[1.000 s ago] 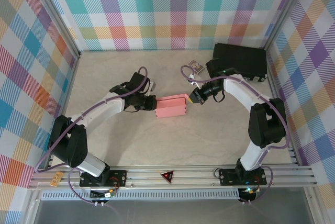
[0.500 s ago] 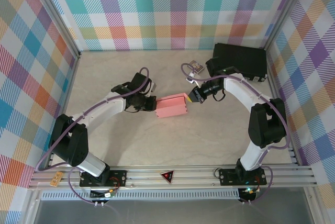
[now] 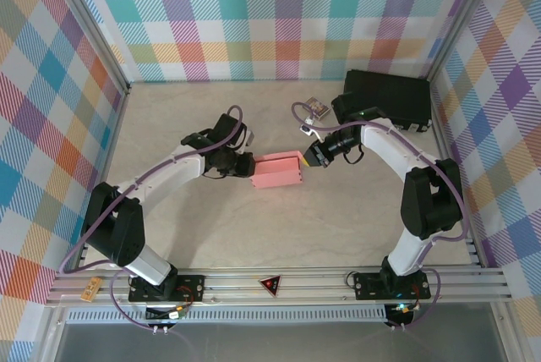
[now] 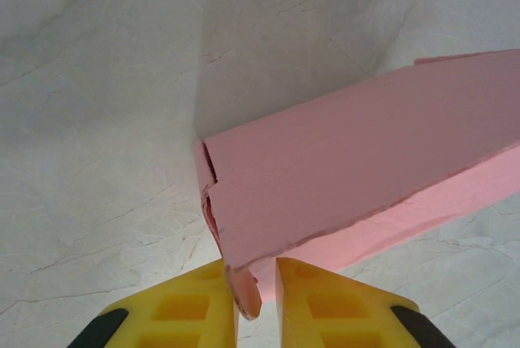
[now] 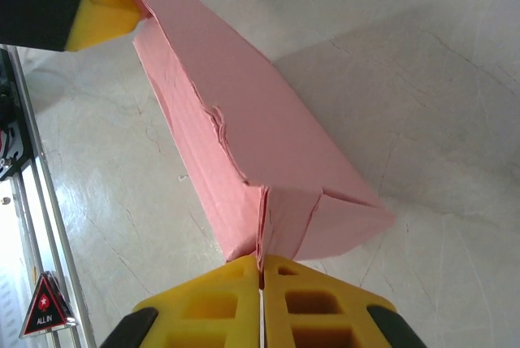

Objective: Fold the paper box

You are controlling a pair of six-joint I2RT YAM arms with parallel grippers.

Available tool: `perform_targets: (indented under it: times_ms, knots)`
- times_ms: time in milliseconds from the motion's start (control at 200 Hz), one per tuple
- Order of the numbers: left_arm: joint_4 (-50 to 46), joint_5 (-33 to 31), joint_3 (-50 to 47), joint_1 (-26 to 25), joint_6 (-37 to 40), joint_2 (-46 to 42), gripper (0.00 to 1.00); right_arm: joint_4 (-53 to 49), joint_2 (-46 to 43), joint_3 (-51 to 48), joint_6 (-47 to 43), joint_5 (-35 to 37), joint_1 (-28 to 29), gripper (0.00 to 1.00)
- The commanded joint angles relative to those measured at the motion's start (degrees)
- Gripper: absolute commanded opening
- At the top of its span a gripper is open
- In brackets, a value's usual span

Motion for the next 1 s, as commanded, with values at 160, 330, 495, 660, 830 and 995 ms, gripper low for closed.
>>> perform_targets:
  times_ms: [160, 330, 495, 660, 830, 995]
  knots:
    - [-0.55, 0.83, 2.38, -0.96, 0.85, 1.63, 0.2, -1.7, 0.54, 1.35, 0.69, 0.53, 0.83, 0.12]
    - [-0.75, -0.17, 2.07, -0.97, 0.86, 1.9, 0.21, -1.66, 0.88, 1.57, 1.93, 0.97, 0.92, 0.14]
    - [-0.64, -0.01, 2.24, -0.97, 0.7, 2.65, 0.21, -1.58, 0.96, 1.49, 2.71, 1.58, 1.37, 0.16]
    - [-0.95, -0.03, 2.87, -0.97, 0.7, 3.62, 0.2, -1.85, 1.24, 1.74, 3.2, 1.94, 1.68, 0.18]
    - [-1.06, -0.11, 3.37, -0.96, 0.6, 4.0, 0.2, -2.64, 1.85, 2.35, 3.29, 2.24, 1.96, 0.16]
    - [-1.48, -0.4, 3.32, -0.98, 0.69, 4.06, 0.2, -3.21, 2.61, 2.45, 3.2, 2.85, 1.99, 0.13]
